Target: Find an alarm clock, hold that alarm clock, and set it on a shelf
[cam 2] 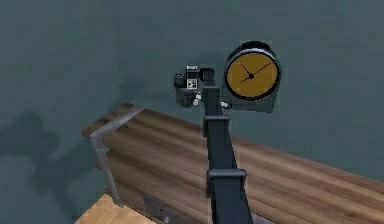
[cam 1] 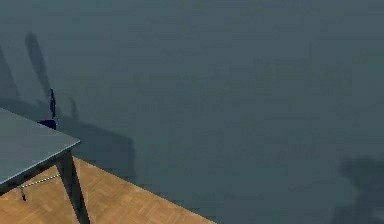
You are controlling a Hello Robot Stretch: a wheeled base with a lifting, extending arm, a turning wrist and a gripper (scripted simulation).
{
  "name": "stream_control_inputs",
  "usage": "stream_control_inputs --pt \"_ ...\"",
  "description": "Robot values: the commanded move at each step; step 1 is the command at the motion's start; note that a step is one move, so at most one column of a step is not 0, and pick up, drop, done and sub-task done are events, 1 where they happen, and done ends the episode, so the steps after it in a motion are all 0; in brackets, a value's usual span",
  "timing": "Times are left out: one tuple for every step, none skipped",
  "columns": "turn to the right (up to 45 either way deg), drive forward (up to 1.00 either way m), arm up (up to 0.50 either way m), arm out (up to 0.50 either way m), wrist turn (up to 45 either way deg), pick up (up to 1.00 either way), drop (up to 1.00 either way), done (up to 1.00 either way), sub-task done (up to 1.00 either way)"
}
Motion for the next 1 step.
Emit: stream_control_inputs --pt "0.0 0.00 -0.32 0.00 0.0 0.00 0.00 0.00 0.00"
